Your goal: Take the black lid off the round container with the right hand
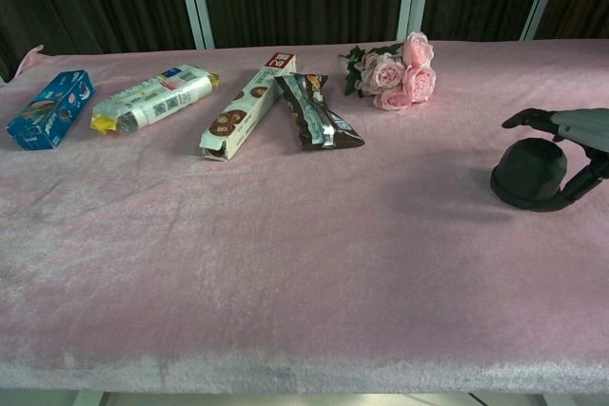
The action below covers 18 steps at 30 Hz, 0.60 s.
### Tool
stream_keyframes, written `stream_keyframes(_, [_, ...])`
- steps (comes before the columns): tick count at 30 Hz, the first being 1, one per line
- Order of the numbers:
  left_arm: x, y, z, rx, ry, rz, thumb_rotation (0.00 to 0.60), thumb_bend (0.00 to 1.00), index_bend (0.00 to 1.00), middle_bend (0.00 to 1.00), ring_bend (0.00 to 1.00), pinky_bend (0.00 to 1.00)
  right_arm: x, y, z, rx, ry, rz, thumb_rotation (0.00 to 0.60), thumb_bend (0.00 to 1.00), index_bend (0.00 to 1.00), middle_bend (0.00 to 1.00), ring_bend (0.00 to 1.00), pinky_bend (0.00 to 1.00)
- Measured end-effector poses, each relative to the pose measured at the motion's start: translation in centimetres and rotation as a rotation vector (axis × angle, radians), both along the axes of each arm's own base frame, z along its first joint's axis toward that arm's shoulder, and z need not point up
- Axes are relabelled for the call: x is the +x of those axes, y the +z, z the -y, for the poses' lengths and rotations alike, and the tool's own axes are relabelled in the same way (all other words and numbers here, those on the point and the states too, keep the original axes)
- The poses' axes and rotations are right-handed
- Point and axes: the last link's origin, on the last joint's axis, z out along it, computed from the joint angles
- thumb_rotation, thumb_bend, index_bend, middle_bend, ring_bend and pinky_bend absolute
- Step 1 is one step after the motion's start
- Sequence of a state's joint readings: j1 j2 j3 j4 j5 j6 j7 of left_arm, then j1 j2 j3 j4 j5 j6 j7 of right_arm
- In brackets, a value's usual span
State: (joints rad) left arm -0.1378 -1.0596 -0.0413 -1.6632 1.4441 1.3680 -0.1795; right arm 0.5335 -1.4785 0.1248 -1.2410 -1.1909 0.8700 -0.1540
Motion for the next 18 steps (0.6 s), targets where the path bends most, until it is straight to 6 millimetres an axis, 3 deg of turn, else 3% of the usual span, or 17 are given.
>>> stream_keyframes(11, [0.0, 0.1, 0.0, 0.006, 0.004, 0.001, 0.600, 0.37, 0.33, 0.20, 0.15, 0.50, 0.0, -0.4, 0.2, 0.015, -0.001, -0.011, 0.600, 0.10, 0.00, 0.00, 0.03, 0.31])
stream_keyframes(18, [-0.1, 0.2, 0.1, 0.006, 0.010, 0.001, 0.600, 0.37, 0.33, 0.20, 0.15, 0.50, 0.3, -1.1, 0.5, 0.011, 0.009, -0.012, 0.600, 0.10, 0.08, 0.09, 0.19, 0.47])
